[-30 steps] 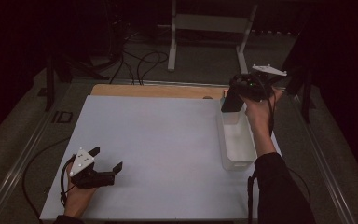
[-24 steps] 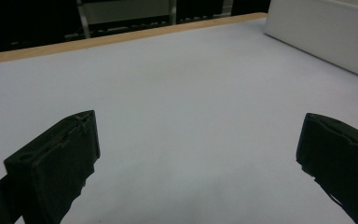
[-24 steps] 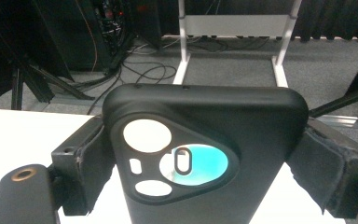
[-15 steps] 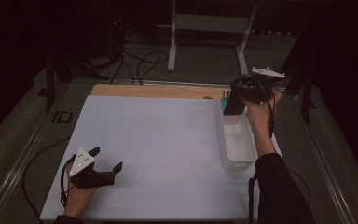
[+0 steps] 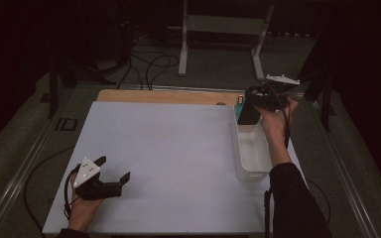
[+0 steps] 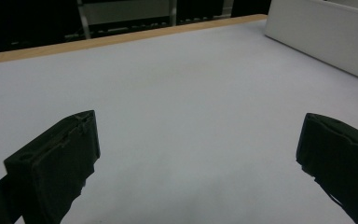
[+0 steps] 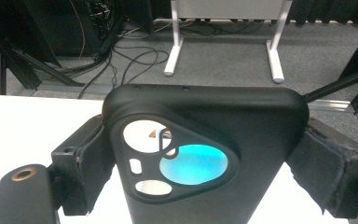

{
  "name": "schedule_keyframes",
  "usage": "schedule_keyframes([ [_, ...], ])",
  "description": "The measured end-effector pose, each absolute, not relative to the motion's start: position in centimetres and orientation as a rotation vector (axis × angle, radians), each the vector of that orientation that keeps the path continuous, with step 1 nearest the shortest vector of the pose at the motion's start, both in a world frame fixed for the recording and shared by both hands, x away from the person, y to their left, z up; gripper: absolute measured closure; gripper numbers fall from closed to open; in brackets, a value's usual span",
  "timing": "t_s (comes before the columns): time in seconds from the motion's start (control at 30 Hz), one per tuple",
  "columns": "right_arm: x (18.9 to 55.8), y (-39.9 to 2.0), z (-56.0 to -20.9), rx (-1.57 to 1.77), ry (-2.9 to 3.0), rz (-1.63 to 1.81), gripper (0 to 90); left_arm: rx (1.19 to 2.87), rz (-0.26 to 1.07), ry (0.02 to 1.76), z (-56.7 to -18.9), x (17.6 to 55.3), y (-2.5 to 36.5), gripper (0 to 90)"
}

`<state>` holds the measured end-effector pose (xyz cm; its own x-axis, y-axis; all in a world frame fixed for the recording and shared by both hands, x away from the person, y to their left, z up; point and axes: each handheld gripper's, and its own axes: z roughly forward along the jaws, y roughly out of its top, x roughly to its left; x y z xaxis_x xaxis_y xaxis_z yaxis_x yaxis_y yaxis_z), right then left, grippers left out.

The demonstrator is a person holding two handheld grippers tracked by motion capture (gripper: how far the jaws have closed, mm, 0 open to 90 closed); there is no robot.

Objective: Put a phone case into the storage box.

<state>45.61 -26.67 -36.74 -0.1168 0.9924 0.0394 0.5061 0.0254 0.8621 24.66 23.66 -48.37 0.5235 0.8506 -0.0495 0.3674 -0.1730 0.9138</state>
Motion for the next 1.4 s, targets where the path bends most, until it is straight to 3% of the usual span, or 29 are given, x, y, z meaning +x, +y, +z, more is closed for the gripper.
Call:
schedule_keyframes([
  [1.4, 46.6, -26.2, -40.8, 1.602, 1.754, 0.924, 13.0, 1.759, 0.602, 1.025, -48.4, 24.6, 23.7, 0.3],
])
